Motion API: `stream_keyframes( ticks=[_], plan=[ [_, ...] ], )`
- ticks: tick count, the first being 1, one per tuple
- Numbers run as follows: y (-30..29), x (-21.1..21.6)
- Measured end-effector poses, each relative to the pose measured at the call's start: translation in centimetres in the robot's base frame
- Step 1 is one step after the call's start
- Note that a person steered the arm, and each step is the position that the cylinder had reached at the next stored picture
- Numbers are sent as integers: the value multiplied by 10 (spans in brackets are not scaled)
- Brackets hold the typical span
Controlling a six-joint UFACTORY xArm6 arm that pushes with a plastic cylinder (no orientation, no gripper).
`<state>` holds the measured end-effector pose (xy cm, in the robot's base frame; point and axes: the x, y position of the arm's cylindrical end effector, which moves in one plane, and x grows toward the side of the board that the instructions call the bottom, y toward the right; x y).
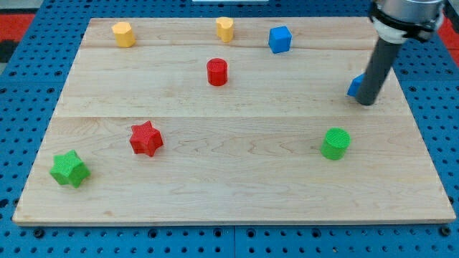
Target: Move the blue triangle to the top right of the blue cube
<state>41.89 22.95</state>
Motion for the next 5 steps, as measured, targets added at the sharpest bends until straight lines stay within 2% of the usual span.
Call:
stream_keyframes(
  ticks=[1,2,3,4,5],
  plan=[
    [22,-7],
    [-3,-67],
    [-48,-88],
    [-9,-81],
    [62,-52]
  ],
)
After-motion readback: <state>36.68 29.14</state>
